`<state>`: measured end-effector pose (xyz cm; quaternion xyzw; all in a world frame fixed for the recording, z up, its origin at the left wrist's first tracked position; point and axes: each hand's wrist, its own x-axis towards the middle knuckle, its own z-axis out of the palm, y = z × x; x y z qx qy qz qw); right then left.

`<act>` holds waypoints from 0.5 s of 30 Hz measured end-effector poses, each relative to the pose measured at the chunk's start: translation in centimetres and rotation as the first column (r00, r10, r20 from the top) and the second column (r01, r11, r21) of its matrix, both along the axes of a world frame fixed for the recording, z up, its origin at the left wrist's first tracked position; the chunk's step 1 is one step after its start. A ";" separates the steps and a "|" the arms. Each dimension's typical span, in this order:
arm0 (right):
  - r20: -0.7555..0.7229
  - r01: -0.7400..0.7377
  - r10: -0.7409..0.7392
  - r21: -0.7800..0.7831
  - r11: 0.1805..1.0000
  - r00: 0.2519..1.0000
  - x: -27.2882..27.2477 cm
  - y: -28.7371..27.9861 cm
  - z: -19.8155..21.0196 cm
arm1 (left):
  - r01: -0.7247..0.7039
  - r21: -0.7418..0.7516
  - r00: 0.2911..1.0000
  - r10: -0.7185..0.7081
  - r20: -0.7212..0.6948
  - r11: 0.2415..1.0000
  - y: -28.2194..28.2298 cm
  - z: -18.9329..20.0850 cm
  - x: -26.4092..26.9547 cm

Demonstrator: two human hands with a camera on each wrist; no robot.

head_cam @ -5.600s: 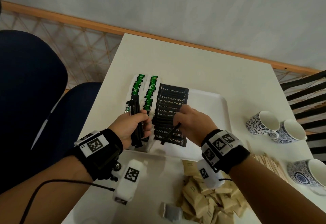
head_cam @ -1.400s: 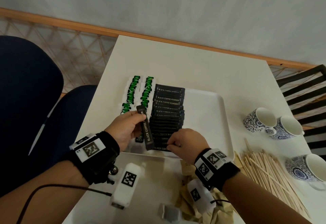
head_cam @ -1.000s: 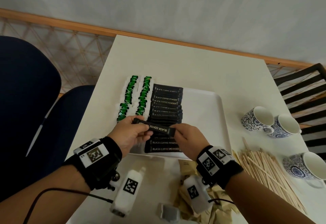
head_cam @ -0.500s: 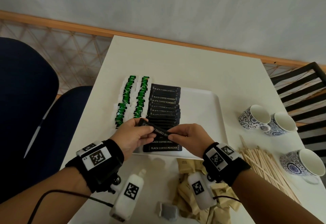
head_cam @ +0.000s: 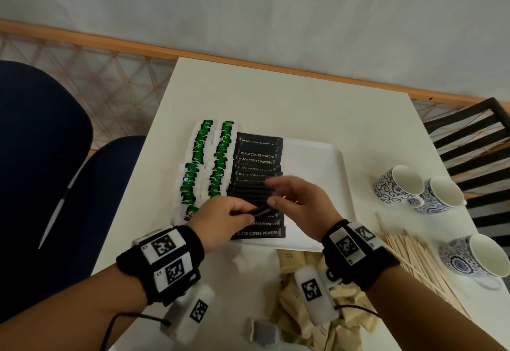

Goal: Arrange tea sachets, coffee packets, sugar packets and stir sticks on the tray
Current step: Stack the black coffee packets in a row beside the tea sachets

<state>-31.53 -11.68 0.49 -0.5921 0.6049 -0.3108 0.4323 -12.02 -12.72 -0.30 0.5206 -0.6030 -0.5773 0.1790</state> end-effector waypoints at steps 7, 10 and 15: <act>-0.459 -0.157 0.218 0.167 0.973 0.861 -1.6 1.1 -0.2 | 0.163 -0.194 0.958 -0.108 0.266 0.967 0.6 -1.2 -1.0; -0.434 -0.098 0.196 0.238 0.966 0.879 -2.2 1.7 -0.8 | 0.233 -0.248 0.923 -0.134 0.360 0.940 0.7 -1.3 -1.1; -0.550 -0.127 0.265 0.277 0.952 0.792 -1.8 2.3 -2.2 | 0.354 -0.268 0.853 -0.191 0.486 0.896 0.8 -1.5 -0.7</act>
